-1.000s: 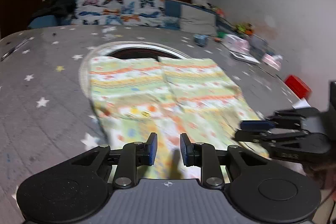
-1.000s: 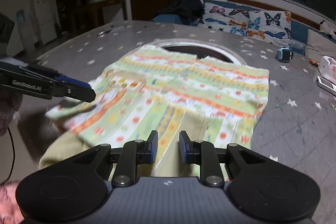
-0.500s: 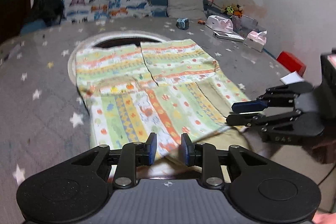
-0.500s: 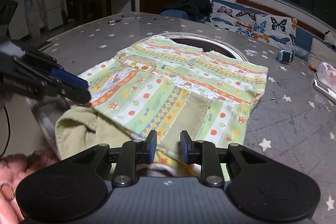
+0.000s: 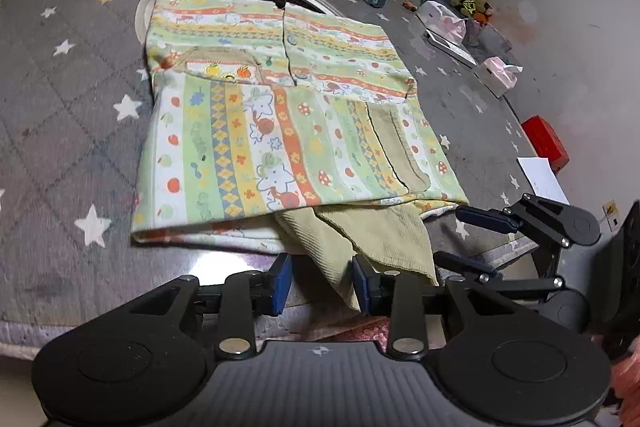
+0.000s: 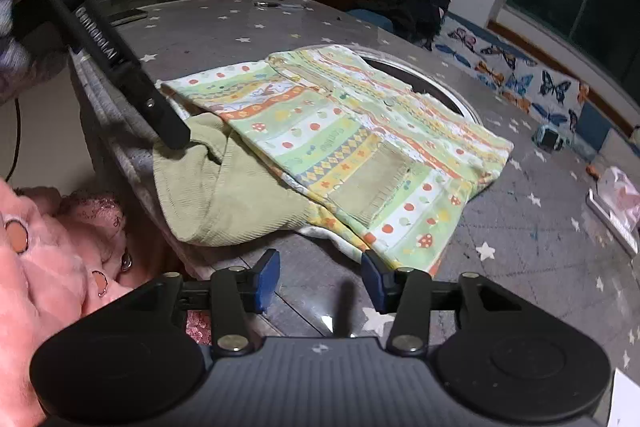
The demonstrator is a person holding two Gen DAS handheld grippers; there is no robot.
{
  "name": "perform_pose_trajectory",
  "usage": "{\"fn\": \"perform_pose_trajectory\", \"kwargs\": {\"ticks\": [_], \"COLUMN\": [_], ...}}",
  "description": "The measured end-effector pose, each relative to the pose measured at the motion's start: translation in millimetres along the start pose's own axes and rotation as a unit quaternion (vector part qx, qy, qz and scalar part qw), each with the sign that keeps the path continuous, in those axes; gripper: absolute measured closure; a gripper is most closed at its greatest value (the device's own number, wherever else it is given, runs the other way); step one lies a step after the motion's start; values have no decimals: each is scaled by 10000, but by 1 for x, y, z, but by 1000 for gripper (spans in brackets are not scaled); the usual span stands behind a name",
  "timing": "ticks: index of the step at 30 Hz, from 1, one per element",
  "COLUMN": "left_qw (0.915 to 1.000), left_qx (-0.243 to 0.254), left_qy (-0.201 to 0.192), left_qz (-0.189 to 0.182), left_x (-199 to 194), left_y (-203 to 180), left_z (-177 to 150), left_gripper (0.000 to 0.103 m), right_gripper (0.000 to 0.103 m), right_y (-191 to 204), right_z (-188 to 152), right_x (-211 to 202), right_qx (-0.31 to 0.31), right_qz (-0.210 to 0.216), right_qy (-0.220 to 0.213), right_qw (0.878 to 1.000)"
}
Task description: Fold clothes
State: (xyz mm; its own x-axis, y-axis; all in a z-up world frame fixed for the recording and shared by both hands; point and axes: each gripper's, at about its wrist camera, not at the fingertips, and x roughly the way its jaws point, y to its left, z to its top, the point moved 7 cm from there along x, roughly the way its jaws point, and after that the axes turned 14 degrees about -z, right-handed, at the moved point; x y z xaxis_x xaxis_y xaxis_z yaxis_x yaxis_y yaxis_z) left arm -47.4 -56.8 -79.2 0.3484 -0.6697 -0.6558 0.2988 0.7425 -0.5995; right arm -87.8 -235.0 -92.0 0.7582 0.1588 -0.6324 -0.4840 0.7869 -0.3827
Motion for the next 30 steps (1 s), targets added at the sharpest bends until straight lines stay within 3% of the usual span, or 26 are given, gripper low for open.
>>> {"fn": "perform_pose_trajectory", "kwargs": {"ticks": [6,9,11,20,26,29,30], "left_qw": [9998,9996,9993,9962,9937,9934,9937], "left_qx": [-201,-254,-235,-100,-146,-143,-104], "left_qy": [-25,45,78,-416,-547,-528,-507], "left_qz": [-22,-144,-297,-754,-965,-1008,-994], "left_x": [-2,4,7,-13,-15,-14,-15], "left_y": [2,1,-2,-18,-18,-15,-15], "left_z": [-2,-3,-2,40,71,78,76], "left_gripper": [55,60,89,93,93,92,92], "right_gripper": [53,52,52,47,47,61,76], "right_y": [7,8,7,9,13,14,13], "right_z": [1,2,4,9,30,40,43], "right_x": [0,1,2,7,20,32,36], "right_qx": [-114,-112,-115,-201,-171,-1,108], "right_qz": [59,74,70,56,24,138,218], "right_qy": [-156,-193,-213,-379,-803,-817,-759], "right_qw": [9998,9997,9997,9991,9966,9966,9968]}}
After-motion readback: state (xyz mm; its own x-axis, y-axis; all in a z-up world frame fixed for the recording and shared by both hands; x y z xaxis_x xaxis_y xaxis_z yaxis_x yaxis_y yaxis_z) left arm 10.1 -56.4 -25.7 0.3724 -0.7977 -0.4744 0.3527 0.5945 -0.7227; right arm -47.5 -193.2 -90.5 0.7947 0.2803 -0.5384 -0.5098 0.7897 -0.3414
